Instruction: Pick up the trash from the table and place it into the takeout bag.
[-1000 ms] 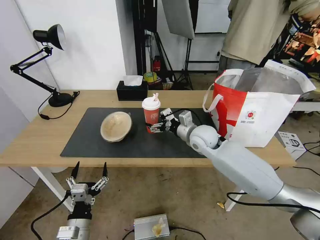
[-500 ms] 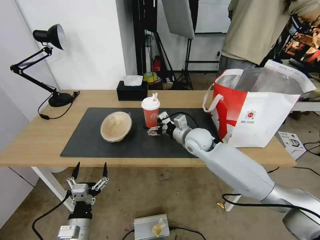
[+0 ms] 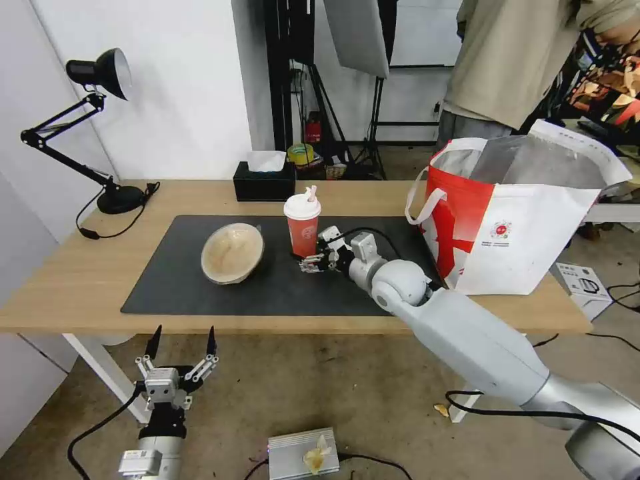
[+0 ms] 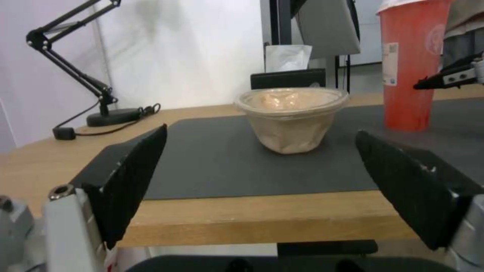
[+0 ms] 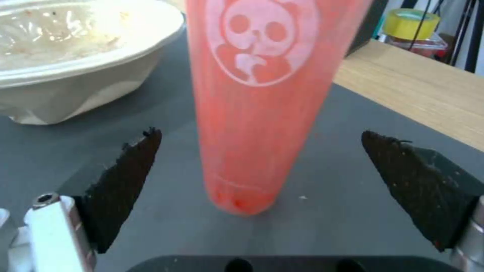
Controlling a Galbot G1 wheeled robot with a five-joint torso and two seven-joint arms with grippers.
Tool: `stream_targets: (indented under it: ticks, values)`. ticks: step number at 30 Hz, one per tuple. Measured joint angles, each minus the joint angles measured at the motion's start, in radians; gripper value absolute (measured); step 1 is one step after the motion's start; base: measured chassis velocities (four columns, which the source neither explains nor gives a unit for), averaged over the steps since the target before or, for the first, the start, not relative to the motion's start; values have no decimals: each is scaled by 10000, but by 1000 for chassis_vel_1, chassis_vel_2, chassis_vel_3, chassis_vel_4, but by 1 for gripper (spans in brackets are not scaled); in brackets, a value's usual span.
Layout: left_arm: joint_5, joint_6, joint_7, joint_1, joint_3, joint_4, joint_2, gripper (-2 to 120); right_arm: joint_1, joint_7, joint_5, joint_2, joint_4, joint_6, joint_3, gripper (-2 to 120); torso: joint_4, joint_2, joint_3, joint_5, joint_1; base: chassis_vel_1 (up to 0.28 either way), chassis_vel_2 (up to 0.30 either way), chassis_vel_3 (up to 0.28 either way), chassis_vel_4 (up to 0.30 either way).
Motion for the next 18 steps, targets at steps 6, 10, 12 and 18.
stream_targets:
  ticks: [6,10,12,18]
  values:
    - [20,0,4,-30,51,40,1,100,-97,21,-34,-107,91,-14,95,100,-1,0,0,0,0,0,0,0,0]
    - [34,0,6,-35,56,49,-1,100,-170,26,-71,-149,123,-18,136,100,0,0,0,0,0,0,0,0,0]
    - [40,0,7,-19,58,53,-5,100,-186,27,-103,-143,83,-17,173,100,-1,0,0,0,-1,0,0,0,0]
    - [52,0,10,-13,65,109,-8,100,-155,9,-144,17,-139,122,180,100,0,0,-1,0,0,0,0,0,0]
